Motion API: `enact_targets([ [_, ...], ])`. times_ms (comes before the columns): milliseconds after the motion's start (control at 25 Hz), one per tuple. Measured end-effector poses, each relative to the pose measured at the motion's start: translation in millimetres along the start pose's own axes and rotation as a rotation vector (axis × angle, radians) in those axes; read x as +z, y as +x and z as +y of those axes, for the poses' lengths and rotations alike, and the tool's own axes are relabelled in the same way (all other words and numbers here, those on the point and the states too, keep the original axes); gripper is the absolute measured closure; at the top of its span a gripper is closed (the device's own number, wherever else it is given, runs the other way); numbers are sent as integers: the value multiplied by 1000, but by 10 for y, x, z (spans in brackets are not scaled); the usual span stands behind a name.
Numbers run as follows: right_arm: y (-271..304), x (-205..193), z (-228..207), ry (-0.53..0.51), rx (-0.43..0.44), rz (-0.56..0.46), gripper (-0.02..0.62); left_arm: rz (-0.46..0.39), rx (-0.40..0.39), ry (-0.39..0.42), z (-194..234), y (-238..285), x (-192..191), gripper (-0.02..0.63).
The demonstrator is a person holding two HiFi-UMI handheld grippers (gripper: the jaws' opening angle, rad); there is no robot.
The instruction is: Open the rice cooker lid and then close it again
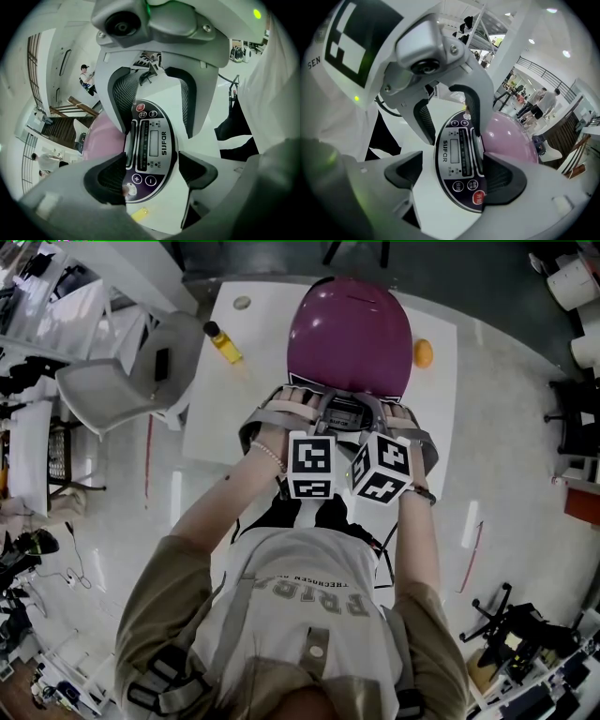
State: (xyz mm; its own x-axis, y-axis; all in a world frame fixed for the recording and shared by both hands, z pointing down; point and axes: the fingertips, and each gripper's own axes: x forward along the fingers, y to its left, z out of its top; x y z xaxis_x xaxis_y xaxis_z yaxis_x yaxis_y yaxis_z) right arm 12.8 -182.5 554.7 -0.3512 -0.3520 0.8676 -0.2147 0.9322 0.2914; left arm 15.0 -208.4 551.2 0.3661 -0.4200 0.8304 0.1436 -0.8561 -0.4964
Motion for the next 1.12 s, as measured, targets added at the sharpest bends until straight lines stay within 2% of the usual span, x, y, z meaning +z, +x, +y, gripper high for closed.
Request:
enact_targets([
  [200,16,-6,-7,-6,25,34,219,36,1,34,-4,18,-15,245],
  [440,22,-10,-59,-25,-6,69,222,48,0,34,-2,20,-13,245],
  [1120,-8,-2,-31,-6,3,25,222,20,-5,-5,1,-5,-1,247],
])
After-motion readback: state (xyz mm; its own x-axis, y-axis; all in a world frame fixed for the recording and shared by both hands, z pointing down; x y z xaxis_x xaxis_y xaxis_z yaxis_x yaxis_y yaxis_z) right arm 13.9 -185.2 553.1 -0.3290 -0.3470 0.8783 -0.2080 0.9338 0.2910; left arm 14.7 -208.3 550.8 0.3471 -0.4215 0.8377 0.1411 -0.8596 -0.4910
